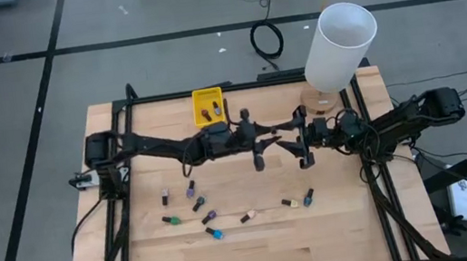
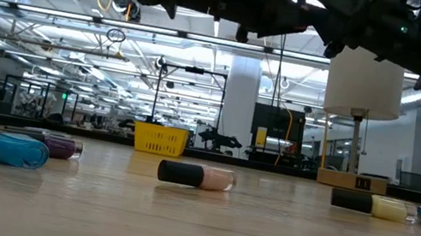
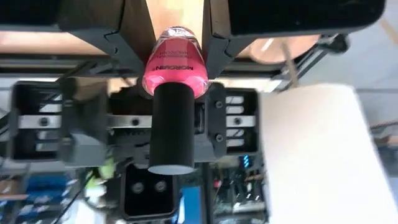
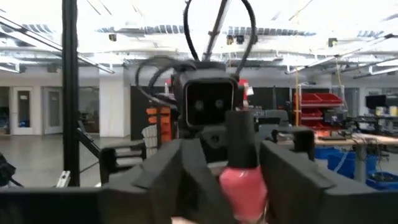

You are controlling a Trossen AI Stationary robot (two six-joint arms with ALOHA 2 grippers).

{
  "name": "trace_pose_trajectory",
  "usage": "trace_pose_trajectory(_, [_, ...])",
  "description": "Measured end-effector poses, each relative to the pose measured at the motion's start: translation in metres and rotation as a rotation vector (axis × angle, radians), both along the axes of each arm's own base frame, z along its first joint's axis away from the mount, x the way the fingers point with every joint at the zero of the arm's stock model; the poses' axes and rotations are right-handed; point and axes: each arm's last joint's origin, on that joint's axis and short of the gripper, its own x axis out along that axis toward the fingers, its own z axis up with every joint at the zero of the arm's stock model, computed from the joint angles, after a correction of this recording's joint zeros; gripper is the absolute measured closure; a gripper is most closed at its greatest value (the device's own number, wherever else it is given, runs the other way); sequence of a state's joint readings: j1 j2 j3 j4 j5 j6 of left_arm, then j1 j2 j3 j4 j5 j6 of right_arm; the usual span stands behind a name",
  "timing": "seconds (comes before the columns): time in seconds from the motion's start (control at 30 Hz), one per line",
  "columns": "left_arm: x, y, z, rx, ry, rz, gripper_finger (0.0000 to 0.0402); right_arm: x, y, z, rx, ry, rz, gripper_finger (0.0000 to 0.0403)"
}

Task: Pick & Place Nail Polish
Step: Put the dark pink nail polish bottle into the yellow bin

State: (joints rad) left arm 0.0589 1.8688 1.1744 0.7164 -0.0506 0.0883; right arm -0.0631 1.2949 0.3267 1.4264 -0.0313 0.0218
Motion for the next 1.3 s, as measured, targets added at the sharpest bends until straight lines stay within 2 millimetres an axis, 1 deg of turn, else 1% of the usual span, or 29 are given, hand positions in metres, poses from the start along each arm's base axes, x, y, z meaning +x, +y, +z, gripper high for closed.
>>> trace_pose_trajectory(0.13, [-0.005, 0.002, 0.006, 0.006, 0.045, 0.068, 0.0317, -0.001, 0.000, -0.001, 0.012, 0.023, 0.000, 0.0137])
trace_pose_trajectory(0.23, [-0.011, 0.006, 0.011, 0.013, 0.102, 0.139, 0.0317, -0.003, 0.000, 0.001, 0.028, 0.053, 0.005, 0.0116])
trace_pose_trajectory(0.33, [-0.021, 0.013, 0.010, 0.002, 0.151, 0.189, 0.0317, -0.008, 0.000, 0.004, 0.040, 0.095, -0.021, 0.0111])
trace_pose_trajectory(0.43, [-0.038, 0.023, 0.009, -0.022, 0.157, 0.250, 0.0317, -0.013, -0.001, 0.006, 0.048, 0.138, -0.043, 0.0113])
trace_pose_trajectory(0.5, [-0.053, 0.031, 0.004, -0.047, 0.165, 0.320, 0.0317, -0.017, -0.001, 0.008, 0.050, 0.154, -0.048, 0.0118])
trace_pose_trajectory(0.67, [-0.091, 0.056, -0.015, -0.146, 0.165, 0.479, 0.0317, -0.025, 0.000, 0.014, 0.051, 0.170, -0.051, 0.0131])
trace_pose_trajectory(0.73, [-0.103, 0.068, -0.024, -0.204, 0.160, 0.552, 0.0317, -0.027, -0.001, 0.015, 0.057, 0.170, -0.070, 0.0135])
trace_pose_trajectory(0.83, [-0.116, 0.085, -0.043, -0.313, 0.187, 0.636, 0.0317, -0.028, -0.002, 0.014, 0.069, 0.185, -0.116, 0.0141])
trace_pose_trajectory(0.97, [-0.123, 0.101, -0.065, -0.442, 0.228, 0.726, 0.0317, -0.028, -0.003, 0.013, 0.072, 0.193, -0.144, 0.0145])
trace_pose_trajectory(1.07, [-0.123, 0.110, -0.078, -0.497, 0.242, 0.766, 0.0317, -0.028, -0.003, 0.013, 0.073, 0.199, -0.152, 0.0145])
trace_pose_trajectory(1.2, [-0.124, 0.118, -0.090, -0.572, 0.240, 0.811, 0.0316, -0.028, -0.003, 0.012, 0.073, 0.207, -0.152, 0.0145])
trace_pose_trajectory(1.3, [-0.125, 0.120, -0.096, -0.595, 0.252, 0.828, 0.0313, -0.028, -0.003, 0.012, 0.072, 0.209, -0.152, 0.0145])
